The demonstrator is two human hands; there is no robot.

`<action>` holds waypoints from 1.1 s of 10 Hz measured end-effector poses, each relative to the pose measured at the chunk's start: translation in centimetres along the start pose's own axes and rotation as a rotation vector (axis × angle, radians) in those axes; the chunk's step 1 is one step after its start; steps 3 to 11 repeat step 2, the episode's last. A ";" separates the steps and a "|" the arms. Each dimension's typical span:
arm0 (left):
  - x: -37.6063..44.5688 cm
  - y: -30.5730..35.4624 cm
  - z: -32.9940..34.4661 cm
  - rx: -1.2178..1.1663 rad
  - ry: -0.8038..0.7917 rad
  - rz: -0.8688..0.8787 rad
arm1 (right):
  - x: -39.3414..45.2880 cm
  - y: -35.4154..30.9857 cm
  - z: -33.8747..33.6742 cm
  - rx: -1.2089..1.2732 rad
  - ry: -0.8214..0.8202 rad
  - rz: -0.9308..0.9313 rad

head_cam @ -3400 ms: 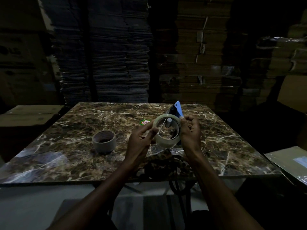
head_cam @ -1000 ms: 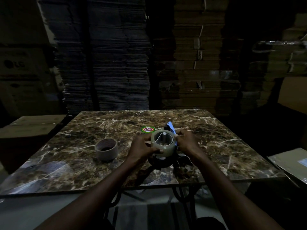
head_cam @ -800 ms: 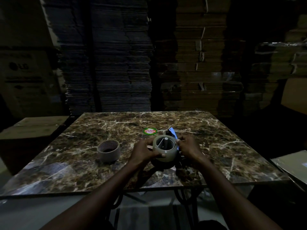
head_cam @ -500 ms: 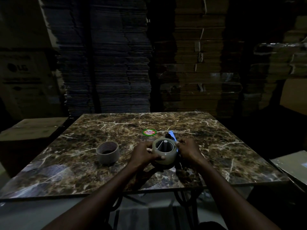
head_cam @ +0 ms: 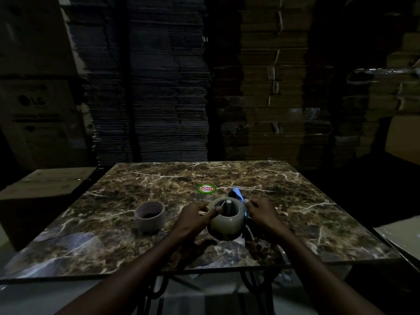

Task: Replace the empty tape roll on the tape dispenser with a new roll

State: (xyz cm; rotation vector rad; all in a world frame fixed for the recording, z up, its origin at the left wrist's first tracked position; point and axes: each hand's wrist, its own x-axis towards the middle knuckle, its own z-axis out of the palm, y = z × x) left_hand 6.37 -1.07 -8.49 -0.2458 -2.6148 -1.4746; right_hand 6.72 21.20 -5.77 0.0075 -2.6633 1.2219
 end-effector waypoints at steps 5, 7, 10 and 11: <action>0.6 0.3 -1.5 0.207 0.026 0.121 | 1.0 0.5 0.0 -0.047 0.020 -0.047; 0.6 0.3 -1.5 0.207 0.026 0.121 | 1.0 0.5 0.0 -0.047 0.020 -0.047; 0.6 0.3 -1.5 0.207 0.026 0.121 | 1.0 0.5 0.0 -0.047 0.020 -0.047; 0.6 0.3 -1.5 0.207 0.026 0.121 | 1.0 0.5 0.0 -0.047 0.020 -0.047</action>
